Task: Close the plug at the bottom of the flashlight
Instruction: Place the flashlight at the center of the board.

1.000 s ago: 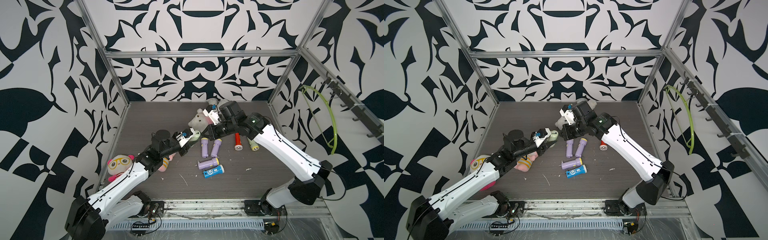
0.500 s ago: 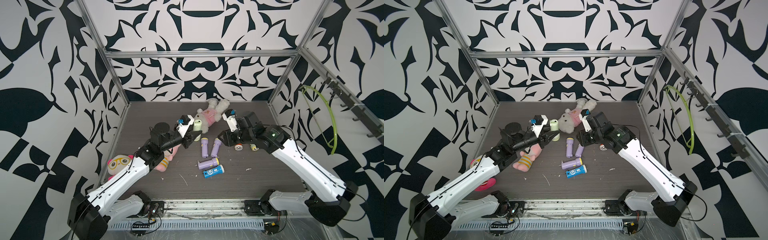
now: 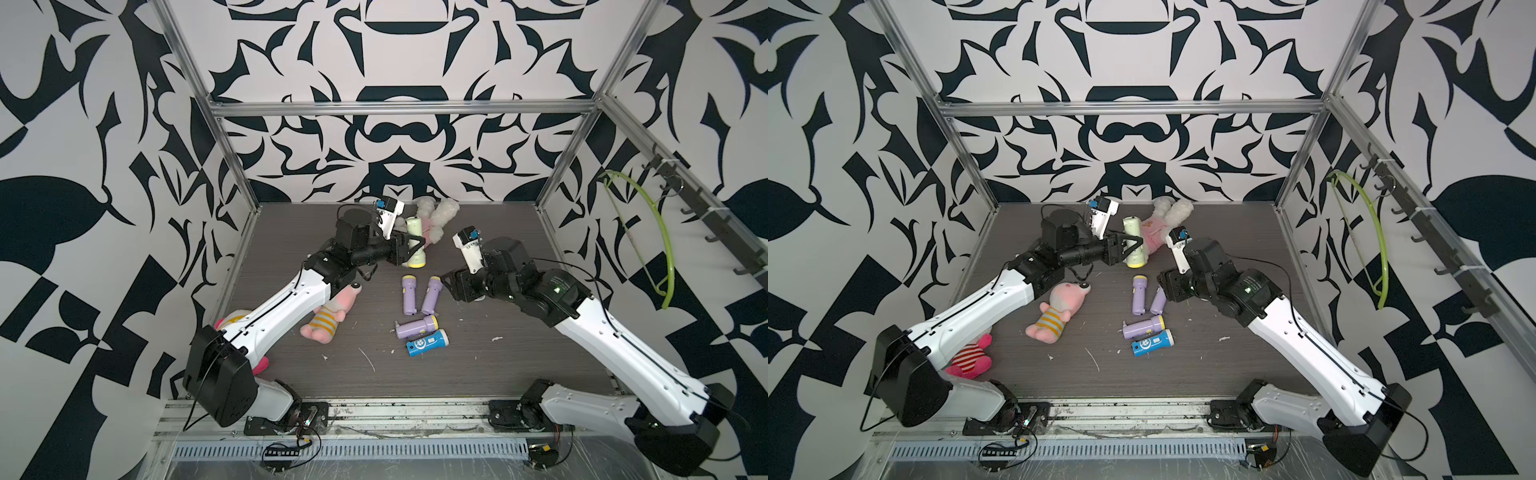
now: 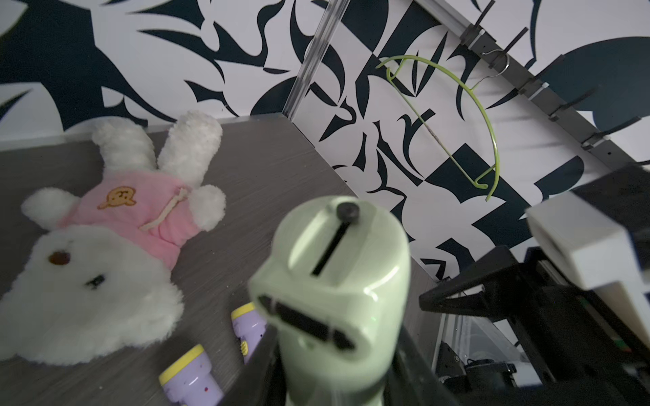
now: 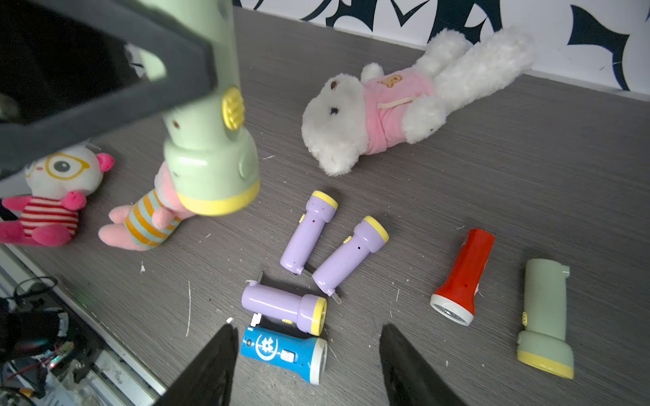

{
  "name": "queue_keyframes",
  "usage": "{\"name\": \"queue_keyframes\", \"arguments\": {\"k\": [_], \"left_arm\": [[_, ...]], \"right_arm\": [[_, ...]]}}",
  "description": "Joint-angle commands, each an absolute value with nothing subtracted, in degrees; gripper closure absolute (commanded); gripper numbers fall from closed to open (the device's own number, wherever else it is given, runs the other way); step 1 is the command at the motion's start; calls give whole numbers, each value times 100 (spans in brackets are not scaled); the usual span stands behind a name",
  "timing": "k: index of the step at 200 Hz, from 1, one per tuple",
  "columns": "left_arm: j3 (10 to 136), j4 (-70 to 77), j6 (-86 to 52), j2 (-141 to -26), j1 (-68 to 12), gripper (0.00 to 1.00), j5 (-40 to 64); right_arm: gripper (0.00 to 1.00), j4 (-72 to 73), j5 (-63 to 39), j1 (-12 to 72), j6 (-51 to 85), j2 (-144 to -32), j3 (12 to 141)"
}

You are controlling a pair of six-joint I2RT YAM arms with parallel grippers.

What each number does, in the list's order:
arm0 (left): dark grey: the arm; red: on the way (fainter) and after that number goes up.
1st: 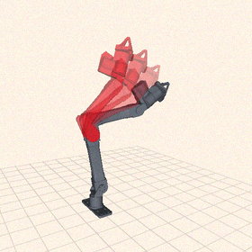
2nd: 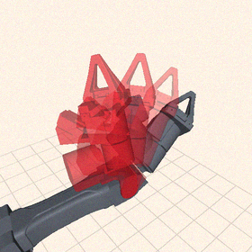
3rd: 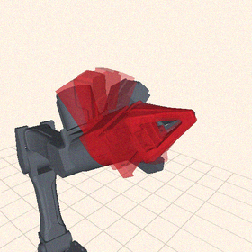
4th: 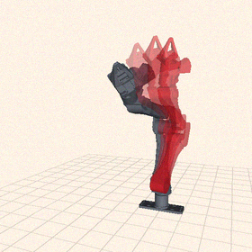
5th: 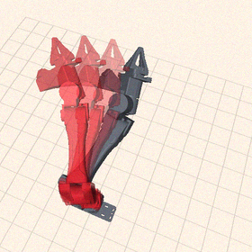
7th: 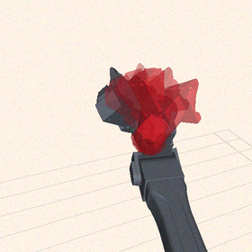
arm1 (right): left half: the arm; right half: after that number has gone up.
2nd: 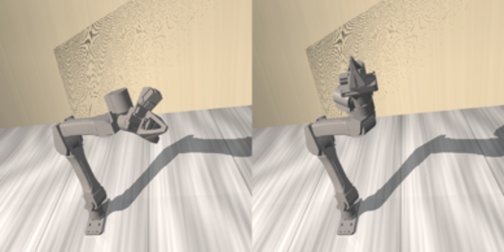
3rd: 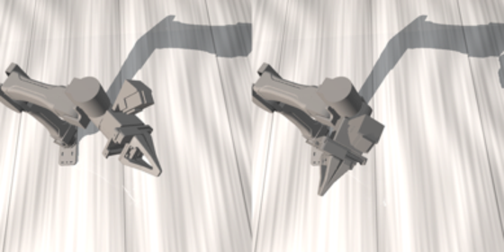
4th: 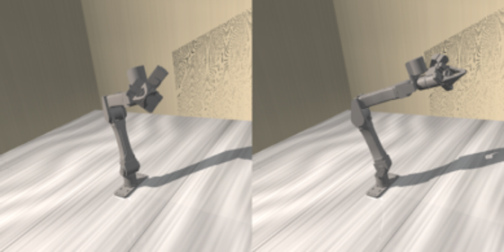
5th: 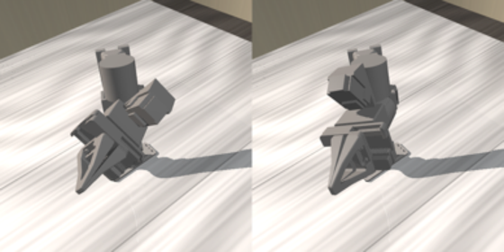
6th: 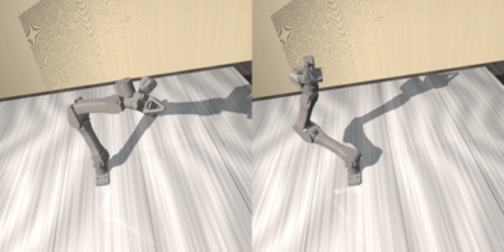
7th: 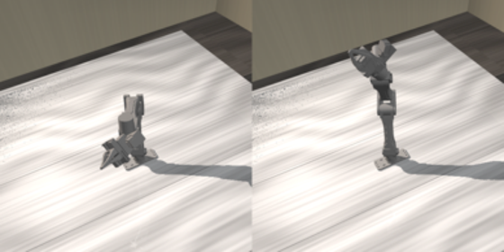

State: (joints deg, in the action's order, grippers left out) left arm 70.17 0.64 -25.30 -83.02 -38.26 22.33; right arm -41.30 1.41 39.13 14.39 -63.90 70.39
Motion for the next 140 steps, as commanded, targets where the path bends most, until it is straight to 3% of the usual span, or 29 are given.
{"name": "queue_keyframes", "arguments": {"k": [1,112,140], "left_arm": [[7380,-122,-2808,-8399,-4081,100,2449],[7472,153,-3199,-8525,-4271,100,2667],[7499,269,-3287,-8569,-4272,100,2824]], "right_arm": [[25,-3635,473,3926,1266,-6486,7077],[24,-2973,-563,3927,1761,-7049,7264],[32,-2890,-528,3924,1900,-7022,7187]]}}
